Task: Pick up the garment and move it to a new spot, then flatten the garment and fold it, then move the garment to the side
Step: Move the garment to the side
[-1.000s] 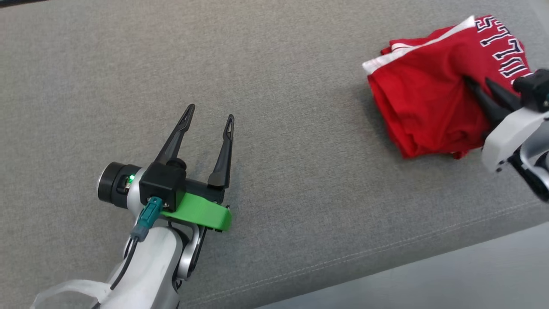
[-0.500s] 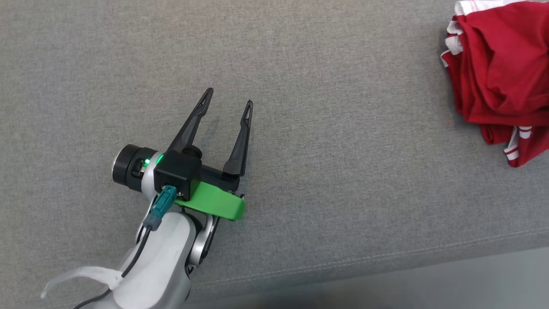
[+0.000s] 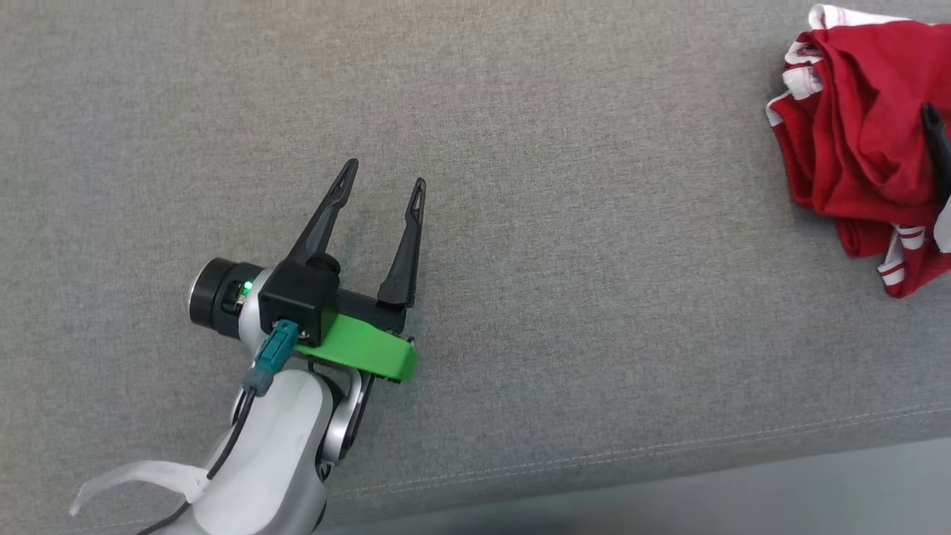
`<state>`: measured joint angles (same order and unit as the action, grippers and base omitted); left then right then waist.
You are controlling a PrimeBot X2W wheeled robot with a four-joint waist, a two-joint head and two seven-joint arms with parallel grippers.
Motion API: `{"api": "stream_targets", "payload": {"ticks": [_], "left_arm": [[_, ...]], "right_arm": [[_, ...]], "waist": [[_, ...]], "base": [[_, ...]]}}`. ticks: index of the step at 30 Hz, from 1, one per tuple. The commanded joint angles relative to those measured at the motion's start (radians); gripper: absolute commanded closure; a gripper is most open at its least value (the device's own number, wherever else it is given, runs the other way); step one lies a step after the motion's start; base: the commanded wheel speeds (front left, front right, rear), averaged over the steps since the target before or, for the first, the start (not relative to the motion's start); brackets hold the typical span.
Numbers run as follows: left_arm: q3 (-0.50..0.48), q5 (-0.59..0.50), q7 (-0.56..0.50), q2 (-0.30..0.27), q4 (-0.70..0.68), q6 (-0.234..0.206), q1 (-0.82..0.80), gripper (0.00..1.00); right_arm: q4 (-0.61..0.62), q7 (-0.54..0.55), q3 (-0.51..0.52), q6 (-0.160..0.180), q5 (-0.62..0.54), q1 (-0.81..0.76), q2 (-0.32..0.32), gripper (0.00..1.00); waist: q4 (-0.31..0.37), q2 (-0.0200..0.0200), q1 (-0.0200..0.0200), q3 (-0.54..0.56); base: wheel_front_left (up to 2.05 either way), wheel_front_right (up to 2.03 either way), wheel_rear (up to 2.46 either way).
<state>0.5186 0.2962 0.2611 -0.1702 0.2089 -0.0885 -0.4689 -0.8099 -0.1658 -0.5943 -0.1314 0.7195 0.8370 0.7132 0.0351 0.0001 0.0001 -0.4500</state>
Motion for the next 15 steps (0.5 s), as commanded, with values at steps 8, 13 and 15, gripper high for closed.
{"api": "stream_targets", "payload": {"ticks": [8,13,15], "left_arm": [[-0.026,0.017,0.004,-0.040,0.006,-0.020,0.082,0.00],[-0.052,0.024,-0.001,-0.081,-0.003,-0.044,0.127,0.00],[-0.065,0.031,-0.005,-0.096,-0.009,-0.054,0.144,0.00]], "right_arm": [[0.029,-0.097,0.130,0.001,-0.038,-0.090,-0.082,0.00],[0.224,-0.097,0.333,0.001,-0.145,-0.230,-0.174,0.00],[0.314,-0.098,0.410,0.001,-0.200,-0.300,-0.227,0.00]], "waist": [[0.075,-0.0001,-0.0001,0.152],[0.082,-0.0001,-0.0001,0.213],[0.081,-0.0001,-0.0001,0.237]], "base": [[0.00,0.00,0.00],[0.00,0.00,0.00],[0.00,0.00,0.00]]}}
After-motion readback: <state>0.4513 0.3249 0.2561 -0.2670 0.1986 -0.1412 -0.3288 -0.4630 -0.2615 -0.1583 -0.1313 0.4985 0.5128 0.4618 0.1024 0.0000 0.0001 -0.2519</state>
